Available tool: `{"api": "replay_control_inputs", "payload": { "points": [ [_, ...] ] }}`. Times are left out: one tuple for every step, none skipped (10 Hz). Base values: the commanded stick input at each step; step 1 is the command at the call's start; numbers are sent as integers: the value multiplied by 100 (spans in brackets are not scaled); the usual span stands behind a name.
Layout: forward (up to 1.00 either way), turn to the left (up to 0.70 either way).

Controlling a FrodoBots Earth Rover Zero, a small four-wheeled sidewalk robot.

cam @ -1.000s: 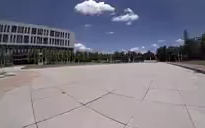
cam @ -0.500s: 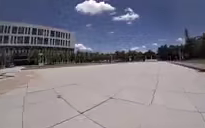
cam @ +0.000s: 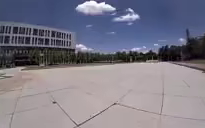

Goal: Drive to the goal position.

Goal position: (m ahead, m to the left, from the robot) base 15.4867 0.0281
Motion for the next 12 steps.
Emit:
{"api": "replay_control_inputs", "payload": {
  "points": [
    [50, 0],
    [50, 0],
    [50, 0],
    [50, 0],
    [50, 0],
    [50, 0],
    [50, 0],
    [50, 0],
    [50, 0],
    [50, 0],
    [50, 0],
    [50, 0]
  ]
}}
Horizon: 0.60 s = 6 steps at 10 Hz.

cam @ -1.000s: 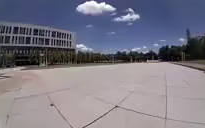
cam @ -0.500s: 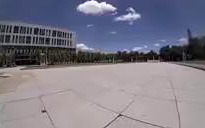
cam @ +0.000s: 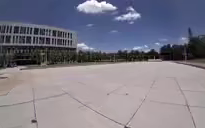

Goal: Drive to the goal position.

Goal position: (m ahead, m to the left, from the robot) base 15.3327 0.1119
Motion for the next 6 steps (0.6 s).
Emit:
{"api": "replay_control_inputs", "payload": {
  "points": [
    [50, 0],
    [50, 0],
    [50, 0],
    [50, 0],
    [50, 0],
    [50, 0]
  ]
}}
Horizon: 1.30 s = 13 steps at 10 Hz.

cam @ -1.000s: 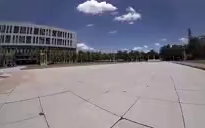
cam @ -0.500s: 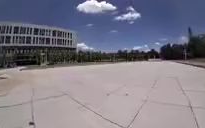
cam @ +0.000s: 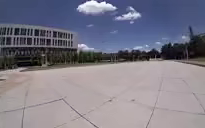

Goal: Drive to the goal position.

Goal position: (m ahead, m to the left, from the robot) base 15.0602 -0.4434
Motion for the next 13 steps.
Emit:
{"api": "replay_control_inputs", "payload": {
  "points": [
    [50, 0],
    [50, 0],
    [50, 0],
    [50, 0],
    [50, 0],
    [50, -5],
    [50, -43],
    [50, -50],
    [50, -50],
    [50, -50],
    [50, -49],
    [50, -14],
    [50, 0]
  ]
}}
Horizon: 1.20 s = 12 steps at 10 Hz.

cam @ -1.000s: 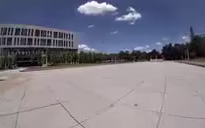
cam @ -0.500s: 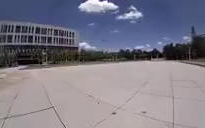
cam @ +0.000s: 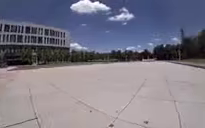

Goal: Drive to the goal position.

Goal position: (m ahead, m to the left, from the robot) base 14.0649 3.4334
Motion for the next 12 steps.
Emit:
{"api": "replay_control_inputs", "payload": {
  "points": [
    [50, 0],
    [50, 0],
    [50, 0],
    [50, 0],
    [50, 0],
    [50, 0],
    [50, 0],
    [50, 0],
    [50, 0],
    [50, 0],
    [50, 0],
    [50, 0]
  ]
}}
